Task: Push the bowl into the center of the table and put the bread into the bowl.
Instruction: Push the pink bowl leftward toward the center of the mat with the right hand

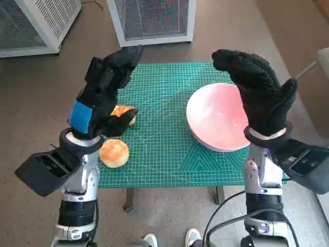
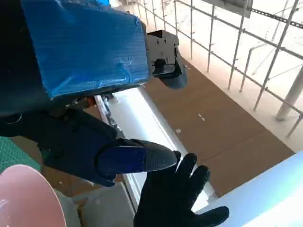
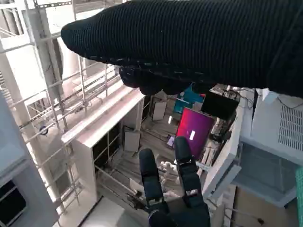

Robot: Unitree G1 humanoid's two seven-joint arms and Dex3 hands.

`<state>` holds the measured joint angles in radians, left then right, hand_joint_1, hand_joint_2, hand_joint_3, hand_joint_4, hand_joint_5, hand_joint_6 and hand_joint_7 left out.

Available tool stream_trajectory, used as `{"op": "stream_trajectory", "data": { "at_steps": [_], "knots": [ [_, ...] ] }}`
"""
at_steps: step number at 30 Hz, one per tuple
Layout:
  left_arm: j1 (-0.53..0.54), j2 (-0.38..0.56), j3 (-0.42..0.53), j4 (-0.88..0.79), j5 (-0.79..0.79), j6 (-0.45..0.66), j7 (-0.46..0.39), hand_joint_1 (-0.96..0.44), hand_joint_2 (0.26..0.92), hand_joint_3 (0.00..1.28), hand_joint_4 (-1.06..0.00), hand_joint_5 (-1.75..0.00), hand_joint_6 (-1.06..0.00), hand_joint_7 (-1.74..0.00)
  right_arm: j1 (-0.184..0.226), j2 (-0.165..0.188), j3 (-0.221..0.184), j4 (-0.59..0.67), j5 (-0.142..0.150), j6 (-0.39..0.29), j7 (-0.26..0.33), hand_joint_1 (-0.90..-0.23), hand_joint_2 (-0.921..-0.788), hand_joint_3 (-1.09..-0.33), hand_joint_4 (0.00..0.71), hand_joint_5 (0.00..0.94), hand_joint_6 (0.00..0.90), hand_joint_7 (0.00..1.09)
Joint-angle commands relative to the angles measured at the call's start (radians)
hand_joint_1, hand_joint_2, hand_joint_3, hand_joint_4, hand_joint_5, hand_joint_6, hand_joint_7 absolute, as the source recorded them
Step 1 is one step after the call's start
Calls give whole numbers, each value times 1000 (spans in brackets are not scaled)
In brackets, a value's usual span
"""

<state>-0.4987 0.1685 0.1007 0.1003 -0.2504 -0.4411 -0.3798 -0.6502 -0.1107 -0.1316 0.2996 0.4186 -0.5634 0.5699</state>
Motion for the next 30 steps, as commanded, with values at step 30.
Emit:
{"op": "stream_trajectory", "data": {
  "at_steps": [30],
  "knots": [
    [27,-2,5,-32,-22,8,-2,-614,921,392,-265,-3,-10,-746,49,16,5,-43,10,58,-7,-561,-921,-459,418,8,86,686]
  ]
}}
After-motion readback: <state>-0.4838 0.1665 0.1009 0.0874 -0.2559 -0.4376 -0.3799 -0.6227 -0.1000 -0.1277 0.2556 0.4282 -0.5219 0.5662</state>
